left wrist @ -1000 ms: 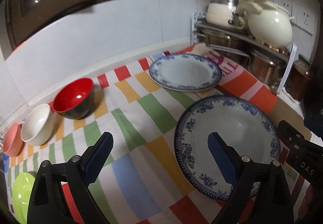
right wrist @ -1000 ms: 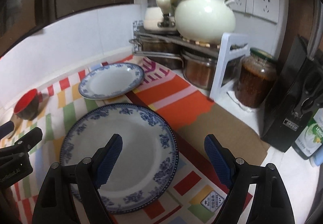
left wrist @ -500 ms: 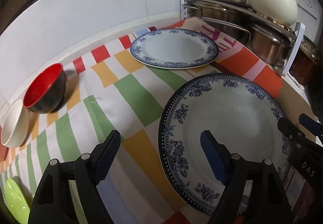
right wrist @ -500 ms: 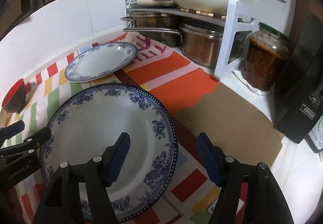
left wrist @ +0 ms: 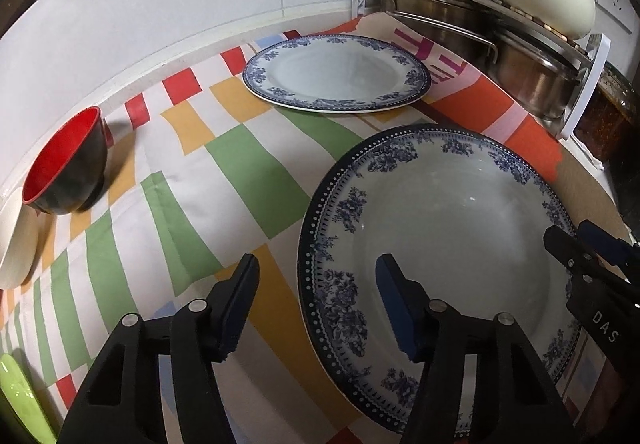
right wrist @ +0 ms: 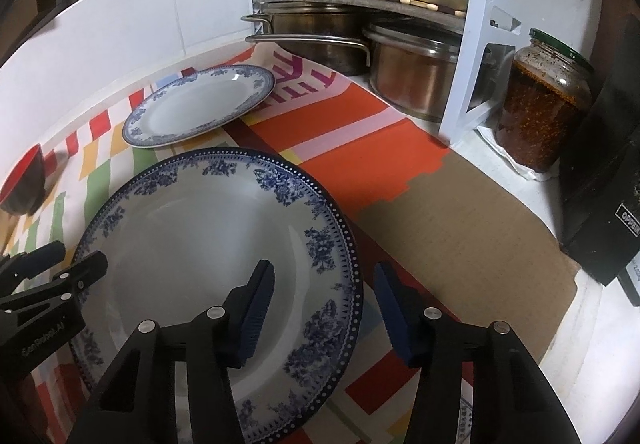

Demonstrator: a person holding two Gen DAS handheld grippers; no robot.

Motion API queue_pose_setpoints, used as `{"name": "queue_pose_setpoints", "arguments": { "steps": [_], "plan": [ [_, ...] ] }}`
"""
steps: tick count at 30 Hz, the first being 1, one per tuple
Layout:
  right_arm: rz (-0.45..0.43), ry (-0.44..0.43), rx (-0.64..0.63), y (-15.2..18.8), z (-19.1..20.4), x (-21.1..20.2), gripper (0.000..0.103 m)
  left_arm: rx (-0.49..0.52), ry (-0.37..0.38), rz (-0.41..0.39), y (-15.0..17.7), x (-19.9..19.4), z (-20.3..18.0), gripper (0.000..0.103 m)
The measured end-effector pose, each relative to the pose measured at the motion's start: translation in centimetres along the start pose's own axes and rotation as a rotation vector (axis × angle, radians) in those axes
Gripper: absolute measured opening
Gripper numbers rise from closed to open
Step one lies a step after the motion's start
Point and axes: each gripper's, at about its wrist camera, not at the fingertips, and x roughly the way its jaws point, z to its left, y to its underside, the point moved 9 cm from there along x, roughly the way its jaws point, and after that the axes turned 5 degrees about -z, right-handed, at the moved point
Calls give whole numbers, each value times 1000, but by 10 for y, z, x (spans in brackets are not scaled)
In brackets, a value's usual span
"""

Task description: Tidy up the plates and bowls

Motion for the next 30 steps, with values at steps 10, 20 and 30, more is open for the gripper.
{"name": "queue_pose_setpoints", "arguments": {
  "steps": [10,20,30],
  "plan": [
    [21,8,-10,1,-1,6,38,25,26,18,1,2,-9,38],
    [36,16,-40,3,-1,6,35,41,9,-2,0,-1,-9,37],
    [20,11,-52,3,6,-9,34,32,-16,-34,0,-18,-2,36]
  ]
}}
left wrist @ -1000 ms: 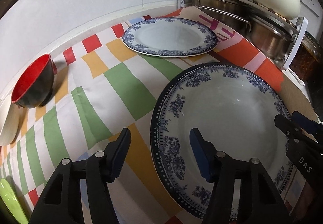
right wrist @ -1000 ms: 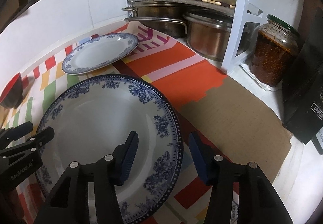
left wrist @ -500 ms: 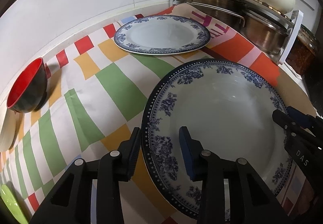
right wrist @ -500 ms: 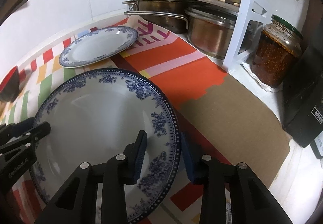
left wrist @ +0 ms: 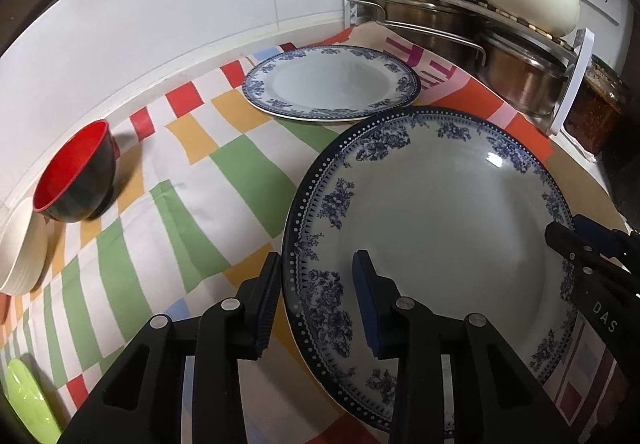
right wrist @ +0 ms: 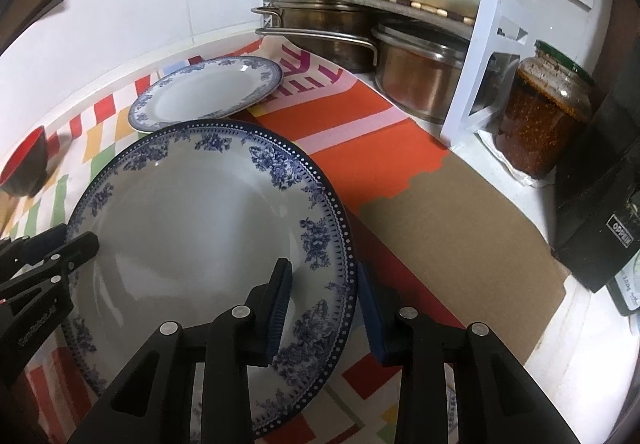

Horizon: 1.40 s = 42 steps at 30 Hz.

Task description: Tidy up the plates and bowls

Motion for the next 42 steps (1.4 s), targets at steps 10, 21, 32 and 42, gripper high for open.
{"name": "queue_pose_setpoints", "arguments": {
  "steps": [10,21,32,42],
  "plan": [
    [22,-53,5,-5,20,-19,32,-53,-54,-20,4,-30,26,36],
    [6,-137,-58,-6,64,-48,32,-138,-150,-55,23,-71,81,36],
    [-24,-210,-146,1,115,-84,32,-233,-228,-89,52,-115,134,36],
    [-47,-269,-207,11,167,-115,32,-290,-294,-108,79,-153,185,36]
  ]
}}
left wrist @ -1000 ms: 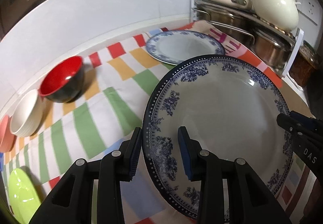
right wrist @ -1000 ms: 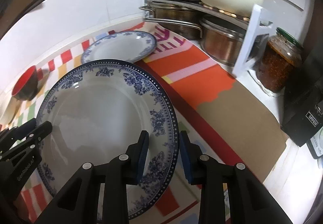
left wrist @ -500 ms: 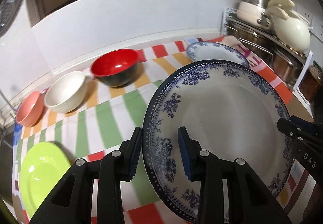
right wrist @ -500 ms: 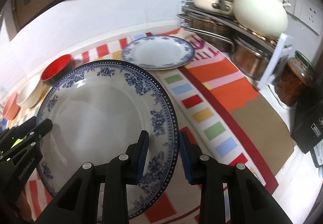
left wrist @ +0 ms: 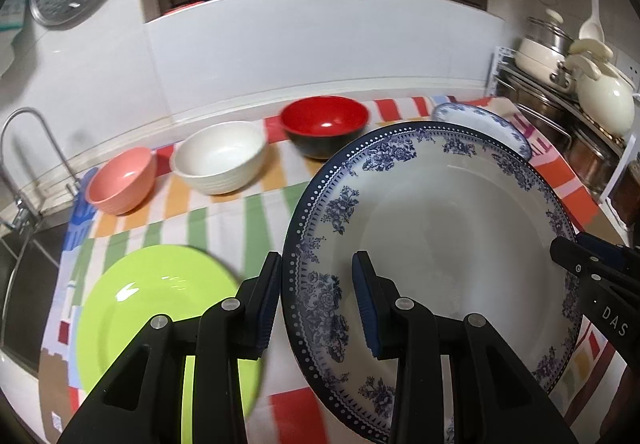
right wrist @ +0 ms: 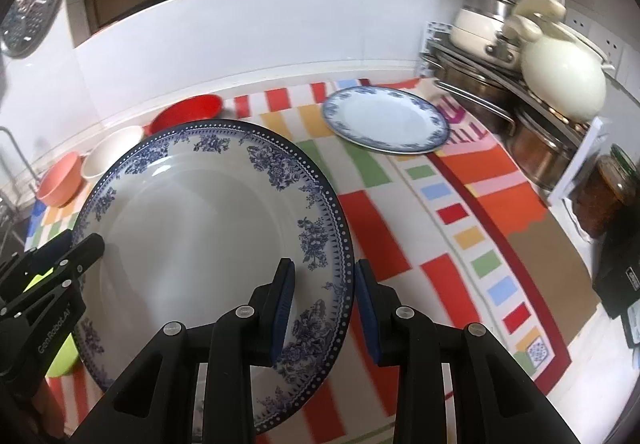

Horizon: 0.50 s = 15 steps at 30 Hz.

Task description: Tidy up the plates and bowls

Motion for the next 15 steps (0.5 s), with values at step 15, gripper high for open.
{"name": "queue_pose_setpoints", "arguments": {
  "steps": [15],
  "plan": [
    [-8,-98,-97,5,106,-18,32,-89,-106,1,27,-28,105,36]
  ]
}}
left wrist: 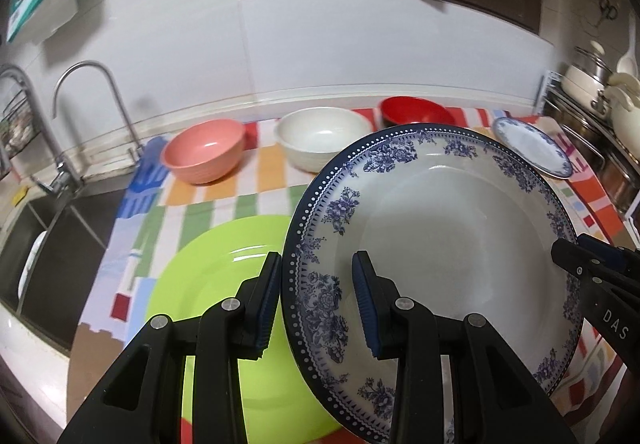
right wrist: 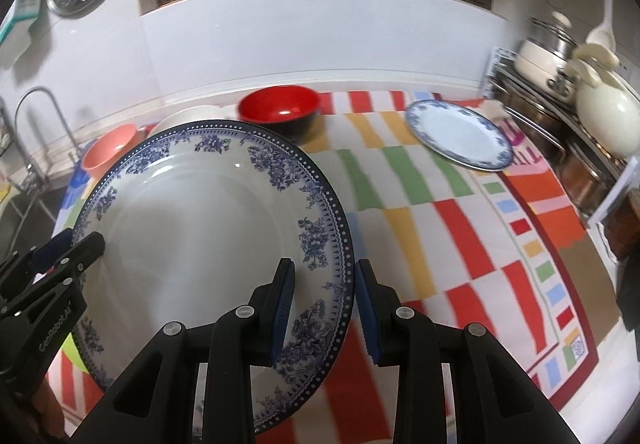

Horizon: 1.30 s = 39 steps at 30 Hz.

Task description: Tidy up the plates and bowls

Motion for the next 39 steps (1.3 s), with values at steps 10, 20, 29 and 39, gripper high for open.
{"name": "queue_pose_setpoints", "arguments": {
  "steps": [10,20,29,39],
  "plan": [
    [16,-61,-56,5,64,5,32,-48,-60,19,14,-3,62,36],
    [52,-105,-99,11,114,17,32,-78,-100,62,31,5,107,36],
    [91,-114,-108,23,138,35,32,-79,-107,110,47,21,128,36],
    [131,-98,-106,33,150,52,32,-76,-89,150,55,39,135,36]
  ]
}}
